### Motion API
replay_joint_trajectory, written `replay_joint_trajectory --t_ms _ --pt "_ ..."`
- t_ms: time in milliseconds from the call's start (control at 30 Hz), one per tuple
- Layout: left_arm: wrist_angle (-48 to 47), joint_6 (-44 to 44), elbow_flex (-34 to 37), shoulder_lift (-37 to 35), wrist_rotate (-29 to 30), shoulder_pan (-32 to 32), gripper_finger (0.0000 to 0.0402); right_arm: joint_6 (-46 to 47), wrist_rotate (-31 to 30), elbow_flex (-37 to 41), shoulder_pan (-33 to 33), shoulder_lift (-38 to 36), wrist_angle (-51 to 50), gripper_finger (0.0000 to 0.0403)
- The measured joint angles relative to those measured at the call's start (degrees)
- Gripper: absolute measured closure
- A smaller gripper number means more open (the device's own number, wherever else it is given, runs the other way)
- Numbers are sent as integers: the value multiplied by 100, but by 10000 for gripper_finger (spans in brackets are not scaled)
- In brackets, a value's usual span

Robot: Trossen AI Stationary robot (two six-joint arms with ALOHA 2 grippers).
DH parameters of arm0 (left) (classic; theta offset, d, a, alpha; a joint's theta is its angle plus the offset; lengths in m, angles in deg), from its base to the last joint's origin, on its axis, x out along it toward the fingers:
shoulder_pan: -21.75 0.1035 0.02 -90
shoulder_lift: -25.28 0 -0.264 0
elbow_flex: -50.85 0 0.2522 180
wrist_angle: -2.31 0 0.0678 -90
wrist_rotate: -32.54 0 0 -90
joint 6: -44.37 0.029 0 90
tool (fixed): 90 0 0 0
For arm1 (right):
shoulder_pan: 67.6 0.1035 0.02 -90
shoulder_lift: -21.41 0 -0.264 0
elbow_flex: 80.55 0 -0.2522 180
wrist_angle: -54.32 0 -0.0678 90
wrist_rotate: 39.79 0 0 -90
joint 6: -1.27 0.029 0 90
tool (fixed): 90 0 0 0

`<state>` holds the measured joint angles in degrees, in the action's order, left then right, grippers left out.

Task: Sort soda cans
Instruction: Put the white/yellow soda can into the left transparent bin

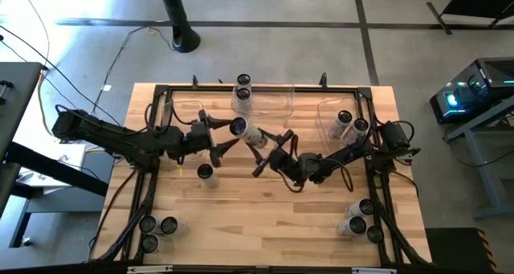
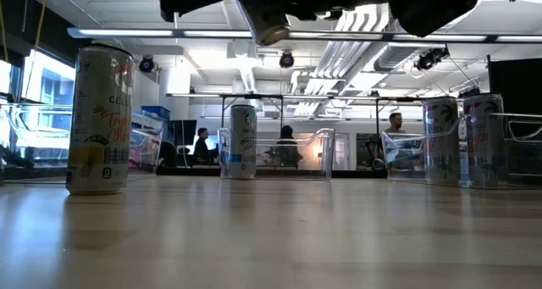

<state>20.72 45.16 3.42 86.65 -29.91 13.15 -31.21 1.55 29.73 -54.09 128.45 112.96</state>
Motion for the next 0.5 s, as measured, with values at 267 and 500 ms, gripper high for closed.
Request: replay_joint_trajectory --t_ms 267,500 --pt "1347 224 0 712 -61 97 99 594 308 -2 -233 -2 -176 174" --pt "1755 139 2 809 144 262 99 719 401 -2 -247 0 -585 174"
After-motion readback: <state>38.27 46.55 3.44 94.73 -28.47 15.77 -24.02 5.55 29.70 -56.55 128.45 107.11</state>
